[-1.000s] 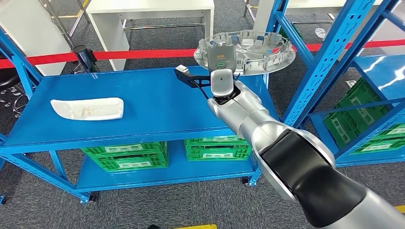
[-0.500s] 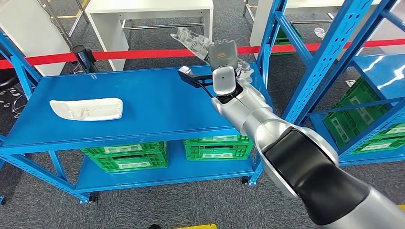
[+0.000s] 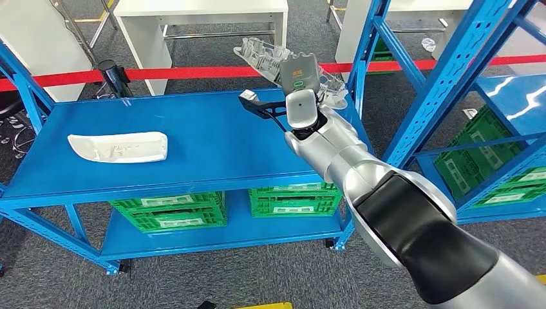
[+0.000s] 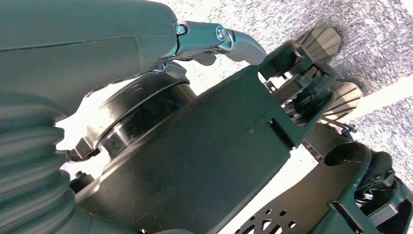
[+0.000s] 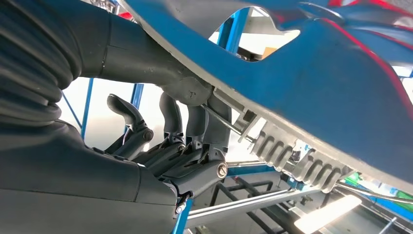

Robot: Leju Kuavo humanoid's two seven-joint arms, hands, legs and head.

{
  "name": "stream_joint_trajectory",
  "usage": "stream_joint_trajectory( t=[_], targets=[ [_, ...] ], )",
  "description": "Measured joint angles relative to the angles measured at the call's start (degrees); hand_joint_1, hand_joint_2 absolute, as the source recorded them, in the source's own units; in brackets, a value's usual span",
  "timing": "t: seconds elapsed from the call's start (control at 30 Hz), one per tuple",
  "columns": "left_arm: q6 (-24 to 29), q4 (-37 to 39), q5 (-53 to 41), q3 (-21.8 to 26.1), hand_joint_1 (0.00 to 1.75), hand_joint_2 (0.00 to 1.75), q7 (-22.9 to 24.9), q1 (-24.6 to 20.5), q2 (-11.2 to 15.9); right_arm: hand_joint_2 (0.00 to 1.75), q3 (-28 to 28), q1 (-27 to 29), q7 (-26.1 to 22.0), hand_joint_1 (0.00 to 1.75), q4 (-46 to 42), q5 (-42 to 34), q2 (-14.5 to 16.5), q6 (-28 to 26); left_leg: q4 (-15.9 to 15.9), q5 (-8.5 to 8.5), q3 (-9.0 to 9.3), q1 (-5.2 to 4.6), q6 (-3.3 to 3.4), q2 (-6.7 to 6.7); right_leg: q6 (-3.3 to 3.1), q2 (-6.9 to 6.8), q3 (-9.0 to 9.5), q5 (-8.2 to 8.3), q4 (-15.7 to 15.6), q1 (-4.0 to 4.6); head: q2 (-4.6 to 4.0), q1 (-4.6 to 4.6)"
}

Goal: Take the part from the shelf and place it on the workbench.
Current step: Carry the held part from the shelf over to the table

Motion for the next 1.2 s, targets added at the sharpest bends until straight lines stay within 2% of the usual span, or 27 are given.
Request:
stream_joint_trajectory(
  t=[0.07, 0.1, 0.13, 0.17, 0.23, 0.3, 0.37, 0.43, 0.47, 0.5, 0.57, 0.6, 0.63, 0.67, 0.73, 0.77, 0.8, 0.83, 0.87, 0.93, 0.97, 1.0, 1.07, 1.1, 1.13, 1.17, 1.2],
  targets=[
    [0.0, -0.01, -0.03, 0.0, 0.0, 1.75, 0.12, -0.09, -0.03, 1.75, 0.08, 0.07, -0.1, 1.75, 0.07, 0.02, -0.14, 0.0, 0.1, 0.05, -0.2, 0.01, 0.07, 0.12, 0.25, -0.12, -3.13, -3.87, 7.45, -0.09, 0.0, 0.06],
    [0.0, -0.01, -0.05, 0.0, 0.0, 1.75, 0.22, -0.11, -0.04, 1.75, 0.13, 0.19, -0.15, 1.75, 0.15, 0.04, -0.24, 0.01, 0.23, 0.04, -0.34, 0.01, 0.07, 0.15, 0.32, -0.17, -4.43, -4.88, 10.54, -0.14, 0.01, 0.06],
    [0.0, -0.01, -0.09, 0.0, 0.0, 1.75, 0.34, -0.13, -0.05, 1.75, 0.15, 0.32, -0.19, 1.75, 0.25, 0.04, -0.34, 0.02, 0.42, 0.04, -0.52, 0.03, 0.07, 0.16, 0.35, -0.21, -4.87, -4.75, 11.74, -0.18, 0.01, 0.07],
    [0.0, -0.01, -0.14, 0.0, 0.0, 1.75, 0.46, -0.14, -0.07, 1.75, 0.17, 0.42, -0.21, 1.75, 0.36, 0.05, -0.45, 0.03, 0.66, 0.04, -0.72, 0.05, 0.06, 0.13, 0.37, -0.27, -4.29, -3.6, 10.79, -0.24, 0.01, 0.07],
    [0.0, -0.01, -0.23, -0.02, 0.0, 1.75, 0.57, -0.2, -0.11, 1.75, 0.18, 0.42, -0.21, 1.75, 0.46, 0.04, -0.57, 0.04, 1.32, 0.05, -1.27, 0.09, -0.12, 0.06, 0.25, -0.42, -0.57, -0.39, 3.69, -0.33, 0.0, 0.06],
    [0.0, -0.01, -0.32, -0.12, 0.0, 1.75, 0.59, -0.33, -0.14, 1.75, 0.2, 0.33, -0.2, 1.75, 0.48, 0.05, -0.58, 0.04, 1.82, 0.22, -1.78, 0.03, -0.65, -0.05, -0.27, -0.39, 2.05, 1.47, -1.68, -0.12, 0.0, 0.04],
    [0.0, -0.01, -0.39, -0.32, 0.0, 1.75, 0.62, -0.41, -0.16, 1.75, 0.21, 0.33, -0.19, 1.75, 0.48, 0.07, -0.63, 0.04, 1.78, 0.72, -2.03, 0.04, -1.45, -0.2, -1.01, -0.28, 2.06, 2.03, -2.46, 0.11, 0.0, 0.03],
    [0.0, -0.01, -0.46, -0.45, 0.0, 1.75, 0.66, -0.39, -0.12, 1.75, 0.23, 0.31, -0.17, 1.75, 0.51, 0.08, -0.68, 0.05, 2.11, 0.38, -2.52, 0.1, -2.33, -0.27, -1.78, -0.38, 1.7, 2.73, -2.94, -0.18, 0.0, 0.0],
    [0.0, 0.0, -0.49, -0.49, 0.0, 1.75, 0.69, -0.39, -0.1, 1.75, 0.25, 0.31, -0.16, 1.75, 0.53, 0.08, -0.69, 0.05, 3.35, -0.96, -3.08, 0.19, -2.8, -0.24, -2.2, -0.43, 1.43, 3.21, -3.16, -0.36, 0.0, -0.1],
    [0.0, 0.0, -0.52, -0.54, 0.0, 1.75, 0.72, -0.41, -0.09, 1.75, 0.27, 0.3, -0.16, 1.75, 0.54, 0.08, -0.68, 0.05, 5.72, -3.1, -3.91, 0.39, -3.25, -0.18, -2.48, -0.48, 1.1, 3.69, -3.32, -0.52, 0.0, -0.22],
    [0.0, -0.01, -0.57, -0.68, 0.0, 1.75, 0.84, -0.47, -0.1, 1.75, 0.31, 0.37, -0.18, 1.75, 0.55, 0.08, -0.69, 0.04, 12.84, -8.01, -5.83, 1.07, -4.11, -0.02, -2.72, -0.5, 0.23, 4.45, -3.35, -0.57, 0.0, -0.4],
    [0.0, -0.01, -0.58, -0.74, 0.0, 1.75, 0.91, -0.48, -0.09, 1.75, 0.35, 0.44, -0.2, 1.75, 0.56, 0.08, -0.7, 0.03, 15.84, -9.36, -6.33, 1.41, -4.44, 0.06, -2.66, -0.5, -0.24, 4.83, -3.33, -0.59, 0.0, -0.41],
    [0.0, -0.01, -0.58, -0.79, 0.0, 1.75, 1.01, -0.49, -0.09, 1.75, 0.42, 0.53, -0.25, 1.75, 0.56, 0.08, -0.7, 0.03, 17.32, -9.65, -6.1, 1.7, -4.7, 0.14, -2.56, -0.51, -0.73, 5.21, -3.31, -0.63, 0.0, -0.41],
    [0.0, -0.01, -0.58, -0.81, 0.0, 1.75, 1.09, -0.49, -0.08, 1.75, 0.51, 0.62, -0.29, 1.75, 0.56, 0.08, -0.71, 0.03, 16.78, -8.91, -4.89, 1.93, -4.89, 0.23, -2.39, -0.51, -1.19, 5.57, -3.27, -0.69, 0.0, -0.41],
    [0.0, -0.01, -0.56, -0.81, 0.0, 1.75, 1.22, -0.58, -0.08, 1.75, 0.64, 0.77, -0.36, 1.75, 0.56, 0.08, -0.72, 0.03, 10.26, -6.71, 0.15, 2.25, -5.04, 0.34, -1.86, -0.51, -1.93, 6.21, -3.17, -0.85, 0.0, -0.41],
    [0.0, -0.02, -0.54, -0.81, 0.0, 1.75, 1.25, -0.67, -0.08, 1.75, 0.67, 0.78, -0.36, 1.75, 0.56, 0.07, -0.74, 0.03, 6.34, -6.26, 2.82, 2.19, -4.97, 0.31, -1.5, -0.52, -2.24, 6.51, -3.12, -0.9, 0.0, -0.41],
    [0.0, -0.02, -0.52, -0.81, 0.0, 1.75, 1.28, -0.75, -0.09, 1.75, 0.69, 0.77, -0.36, 1.75, 0.56, 0.07, -0.77, 0.02, 3.43, -6.15, 4.64, 2.08, -4.74, 0.24, -1.11, -0.55, -2.45, 6.88, -3.14, -0.94, 0.01, -0.4],
    [0.0, -0.02, -0.5, -0.81, 0.0, 1.75, 1.29, -0.81, -0.1, 1.75, 0.72, 0.76, -0.36, 1.75, 0.56, 0.07, -0.79, -0.01, 1.86, -6.33, 5.46, 1.9, -4.43, 0.14, -0.73, -0.58, -2.64, 7.3, -3.24, -0.98, 0.01, -0.39],
    [0.0, -0.02, -0.5, -0.81, 0.0, 1.75, 1.31, -0.83, -0.1, 1.75, 0.79, 0.77, -0.36, 1.75, 0.56, 0.08, -0.83, -0.03, 1.39, -6.12, 5.48, 1.66, -3.99, 0.04, -0.3, -0.62, -2.81, 7.8, -3.44, -1.01, 0.01, -0.39],
    [0.0, 0.0, -0.49, -0.82, 0.0, 1.75, 1.34, -0.79, -0.13, 1.75, 0.99, 0.87, -0.38, 1.75, 0.63, 0.08, -1.02, -0.05, 1.04, -5.1, 4.8, 1.71, -2.98, 0.08, 0.38, -0.62, -3.33, 7.76, -3.37, -1.16, 0.01, -0.39],
    [0.0, 0.01, -0.49, -0.82, 0.0, 1.75, 1.36, -0.77, -0.15, 1.75, 1.09, 0.92, -0.4, 1.75, 0.69, 0.08, -1.13, -0.04, 0.85, -4.5, 4.35, 1.75, -2.42, 0.15, 0.63, -0.6, -3.89, 6.46, -2.26, -1.17, 0.01, -0.35],
    [0.0, 0.01, -0.49, -0.83, 0.0, 1.75, 1.36, -0.77, -0.18, 1.75, 1.15, 0.96, -0.44, 1.75, 0.74, 0.08, -1.22, -0.04, 0.71, -3.91, 3.83, 1.82, -1.95, 0.23, 0.76, -0.57, -4.72, 4.21, 0.03, -1.16, 0.01, -0.31],
    [0.0, 0.01, -0.46, -0.83, 0.0, 1.75, 1.36, -0.78, -0.19, 1.75, 1.21, 0.99, -0.6, 1.75, 0.81, 0.08, -1.24, -0.06, 0.89, -2.93, 2.41, 1.61, -1.32, 0.28, 0.86, -0.56, -6.76, -0.91, 7.16, -0.98, 0.0, -0.22],
    [0.0, 0.01, -0.44, -0.83, 0.0, 1.75, 1.36, -0.78, -0.2, 1.75, 1.22, 1.02, -0.68, 1.75, 0.83, 0.08, -1.25, -0.07, 1.05, -2.45, 1.65, 1.48, -1.18, 0.29, 0.83, -0.56, -7.38, -2.27, 10.31, -0.87, 0.0, -0.22],
    [0.0, 0.01, -0.43, -0.83, 0.0, 1.75, 1.36, -0.77, -0.2, 1.75, 1.23, 1.05, -0.74, 1.75, 0.85, 0.08, -1.25, -0.07, 1.23, -1.97, 0.85, 1.36, -1.1, 0.29, 0.74, -0.56, -7.25, -2.36, 11.96, -0.75, 0.0, -0.22],
    [0.0, 0.01, -0.43, -0.83, 0.0, 1.75, 1.36, -0.76, -0.2, 1.75, 1.24, 1.08, -0.79, 1.75, 0.86, 0.07, -1.25, -0.06, 1.45, -1.51, 0.05, 1.26, -1.08, 0.28, 0.56, -0.56, -6.17, -1.37, 11.68, -0.62, 0.0, -0.23],
    [0.0, 0.01, -0.43, -0.83, 0.0, 1.75, 1.34, -0.76, -0.2, 1.75, 1.24, 1.1, -0.83, 1.75, 0.87, 0.07, -1.25, -0.05, 1.69, -1.08, -0.71, 1.19, -1.12, 0.27, 0.3, -0.56, -4.19, 0.07, 9.55, -0.47, 0.0, -0.22]
  ],
)
